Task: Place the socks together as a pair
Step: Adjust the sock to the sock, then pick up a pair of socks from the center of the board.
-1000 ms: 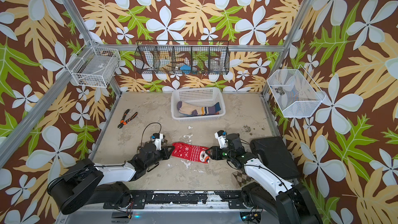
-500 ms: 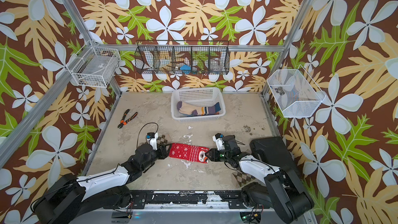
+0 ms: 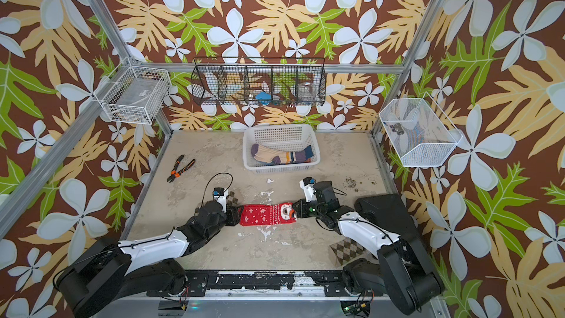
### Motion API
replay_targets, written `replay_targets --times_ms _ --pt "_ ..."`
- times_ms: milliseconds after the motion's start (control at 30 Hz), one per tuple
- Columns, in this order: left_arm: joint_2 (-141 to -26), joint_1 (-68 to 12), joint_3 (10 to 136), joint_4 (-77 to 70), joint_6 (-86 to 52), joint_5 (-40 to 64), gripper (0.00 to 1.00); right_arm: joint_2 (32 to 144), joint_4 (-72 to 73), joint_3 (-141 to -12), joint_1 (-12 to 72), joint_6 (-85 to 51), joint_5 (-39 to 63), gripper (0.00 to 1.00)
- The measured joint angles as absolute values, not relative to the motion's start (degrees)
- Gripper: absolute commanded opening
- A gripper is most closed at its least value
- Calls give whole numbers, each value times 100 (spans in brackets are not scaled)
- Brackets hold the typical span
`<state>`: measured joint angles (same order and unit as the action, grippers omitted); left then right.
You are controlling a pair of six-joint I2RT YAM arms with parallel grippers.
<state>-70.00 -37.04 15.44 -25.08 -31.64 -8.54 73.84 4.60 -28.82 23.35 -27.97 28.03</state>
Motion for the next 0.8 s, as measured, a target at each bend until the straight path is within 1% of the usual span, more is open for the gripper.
replay_targets --times_ms 33,100,200,300,433,567,667,700,733,800 --pt "-7046 -3704 1562 -2495 -3155 -854 59 7478 464 -2836 2338 -2777 2792 38" --pt "-7102 -3704 1570 -2486 -3146 -854 59 7588 460 -2720 2338 -2749 2757 46" --pt "-7190 -3704 1568 -2458 -3144 -843 59 7666 451 -2611 2331 -2687 2674 52" --pt "-7282 -3704 1533 -2510 -3138 -679 60 7686 515 -2547 2322 -2679 2659 57" --pt "-7533 -3704 1494 -2670 -3131 -392 60 7883 880 -2438 2322 -2681 2766 57" --pt "-7839 -3704 1490 -3072 -3129 -252 60 8191 1457 -2394 2322 -2731 3024 53" --pt "-7999 -3704 1490 -3306 -3151 -250 57 8300 1662 -2386 2322 -2812 3109 45" --pt "-8036 -3704 1490 -3356 -3153 -259 52 8307 1667 -2386 2322 -2823 3103 39" --pt "-8071 -3704 1490 -3395 -3162 -274 45 8307 1649 -2386 2322 -2834 3103 31" --pt "-8152 -3701 1490 -3444 -3170 -305 32 8298 1575 -2383 2322 -2851 3100 20"
